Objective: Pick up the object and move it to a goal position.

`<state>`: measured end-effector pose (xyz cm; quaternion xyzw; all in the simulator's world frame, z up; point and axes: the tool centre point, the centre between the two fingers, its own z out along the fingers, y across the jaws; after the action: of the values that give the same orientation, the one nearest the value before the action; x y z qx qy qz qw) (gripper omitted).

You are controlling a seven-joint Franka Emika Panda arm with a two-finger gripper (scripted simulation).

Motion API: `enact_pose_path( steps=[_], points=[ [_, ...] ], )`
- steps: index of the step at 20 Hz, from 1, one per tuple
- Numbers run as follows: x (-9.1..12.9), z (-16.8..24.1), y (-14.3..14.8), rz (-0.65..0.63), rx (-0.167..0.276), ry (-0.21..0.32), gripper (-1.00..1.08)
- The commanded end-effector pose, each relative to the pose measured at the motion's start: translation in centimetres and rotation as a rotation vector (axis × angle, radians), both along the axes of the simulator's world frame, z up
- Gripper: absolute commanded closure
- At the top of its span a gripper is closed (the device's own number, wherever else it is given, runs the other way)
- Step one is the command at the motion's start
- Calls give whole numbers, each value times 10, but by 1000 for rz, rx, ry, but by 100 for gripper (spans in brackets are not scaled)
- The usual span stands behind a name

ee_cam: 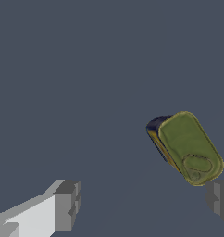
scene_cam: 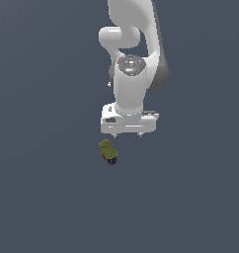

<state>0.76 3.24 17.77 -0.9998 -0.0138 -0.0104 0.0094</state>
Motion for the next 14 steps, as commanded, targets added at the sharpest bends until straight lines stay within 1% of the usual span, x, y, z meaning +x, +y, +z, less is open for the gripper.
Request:
enact_pose_path(
  steps=[1, 4, 10, 14],
  points=[
    [0, 0, 0, 0, 0, 0, -92],
    [-1, 1, 2, -5, 5, 0, -92],
    [-4, 7, 12, -34, 28, 2, -92],
    [-4, 7, 13, -35, 28, 2, -92]
  ],
)
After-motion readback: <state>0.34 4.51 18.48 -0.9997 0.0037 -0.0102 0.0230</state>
